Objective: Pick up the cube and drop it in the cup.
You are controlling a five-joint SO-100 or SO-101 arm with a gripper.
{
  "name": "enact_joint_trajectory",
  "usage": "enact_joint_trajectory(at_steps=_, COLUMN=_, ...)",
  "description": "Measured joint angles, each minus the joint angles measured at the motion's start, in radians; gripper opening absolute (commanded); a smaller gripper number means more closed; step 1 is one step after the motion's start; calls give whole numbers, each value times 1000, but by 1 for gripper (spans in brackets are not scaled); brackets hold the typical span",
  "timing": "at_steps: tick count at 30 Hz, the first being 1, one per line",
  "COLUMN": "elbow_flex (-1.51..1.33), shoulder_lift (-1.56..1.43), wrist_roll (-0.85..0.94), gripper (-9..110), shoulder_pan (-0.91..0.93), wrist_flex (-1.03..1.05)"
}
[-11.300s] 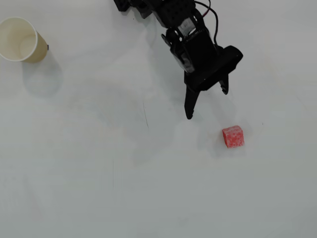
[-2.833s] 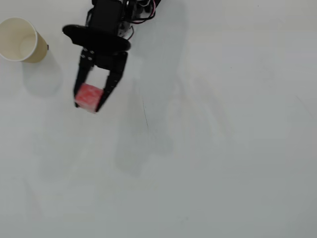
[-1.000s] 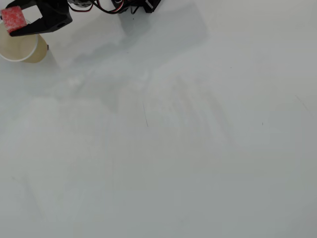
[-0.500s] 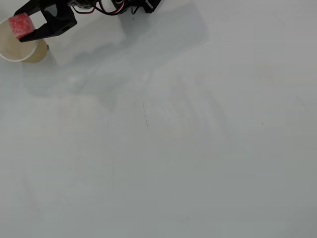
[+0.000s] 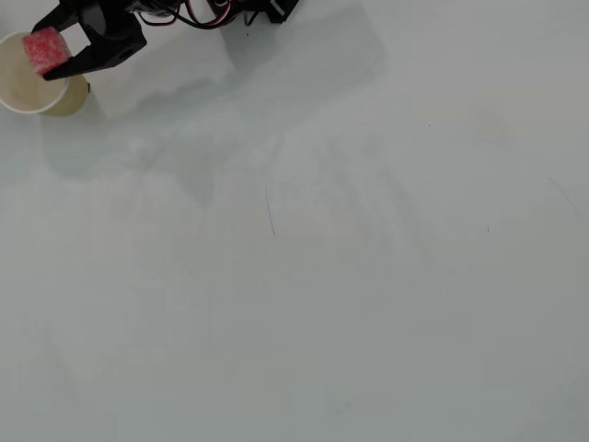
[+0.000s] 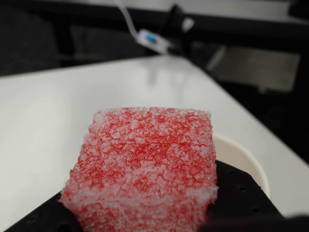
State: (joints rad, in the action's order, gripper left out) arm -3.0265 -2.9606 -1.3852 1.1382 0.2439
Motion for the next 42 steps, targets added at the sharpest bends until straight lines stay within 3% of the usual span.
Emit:
enact_joint_trajectory(at_steps=14, elbow_flex=2, shoulder_lift=18, wrist_roll=0, gripper=0, shoulder_pan=0, wrist_flex=15)
enact_joint_trajectory(at_steps=42, elbow_flex=221, shoulder_lift=420, wrist_roll=0, gripper=0, shoulder_pan=-49, wrist_flex=-64)
